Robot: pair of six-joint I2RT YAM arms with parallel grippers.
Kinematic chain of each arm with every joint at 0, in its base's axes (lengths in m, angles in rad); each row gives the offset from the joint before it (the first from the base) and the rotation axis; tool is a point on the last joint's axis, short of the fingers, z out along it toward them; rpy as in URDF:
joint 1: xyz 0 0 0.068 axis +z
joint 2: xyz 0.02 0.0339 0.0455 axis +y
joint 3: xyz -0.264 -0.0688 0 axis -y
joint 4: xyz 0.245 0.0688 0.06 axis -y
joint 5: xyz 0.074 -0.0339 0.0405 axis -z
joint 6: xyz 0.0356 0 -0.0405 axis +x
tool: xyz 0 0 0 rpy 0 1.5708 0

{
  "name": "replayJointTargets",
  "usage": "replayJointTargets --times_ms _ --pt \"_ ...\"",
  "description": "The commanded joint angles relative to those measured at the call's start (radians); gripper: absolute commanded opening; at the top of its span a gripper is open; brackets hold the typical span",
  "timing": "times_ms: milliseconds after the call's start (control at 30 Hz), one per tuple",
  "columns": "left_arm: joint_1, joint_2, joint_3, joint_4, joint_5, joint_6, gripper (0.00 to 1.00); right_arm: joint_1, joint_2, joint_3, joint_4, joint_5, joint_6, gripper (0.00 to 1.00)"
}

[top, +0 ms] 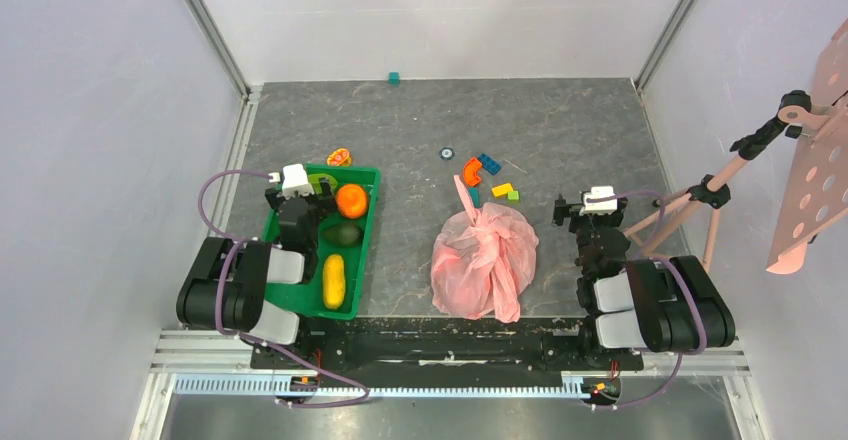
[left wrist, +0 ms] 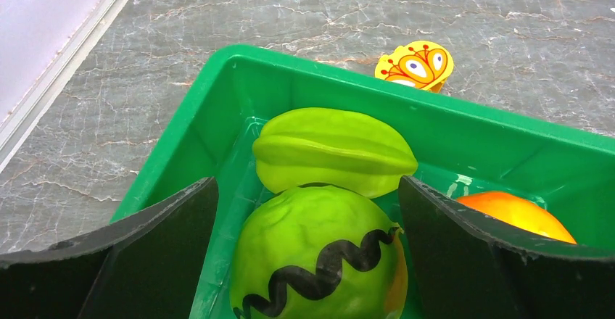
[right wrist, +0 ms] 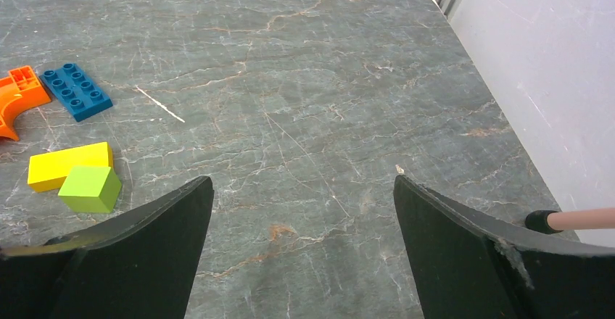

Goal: Take the fake fruits out of the plastic bag
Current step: Untie the plastic bag at the center of the board.

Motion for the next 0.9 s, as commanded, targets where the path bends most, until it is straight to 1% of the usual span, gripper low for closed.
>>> replayJointTargets --times_ms 0,767,833,867 --pt "0.002 0.004 0.024 0.034 -0.014 0.028 1.00 -0.001 0.003 -0.089 0.034 0.010 -0.007 0.98" --pt "0.003 0.004 0.024 0.032 -0.016 0.028 1.00 -0.001 0.006 -0.089 0.036 0.011 -0.006 0.98" --pt "0.002 0.001 0.019 0.041 -0.020 0.030 1.00 -0.001 0.006 -0.090 0.035 0.011 -0.005 0.98" --pt "0.001 -0.009 0.021 0.037 -0.044 0.025 1.00 -0.002 0.005 -0.089 0.034 0.012 -0.005 0.98"
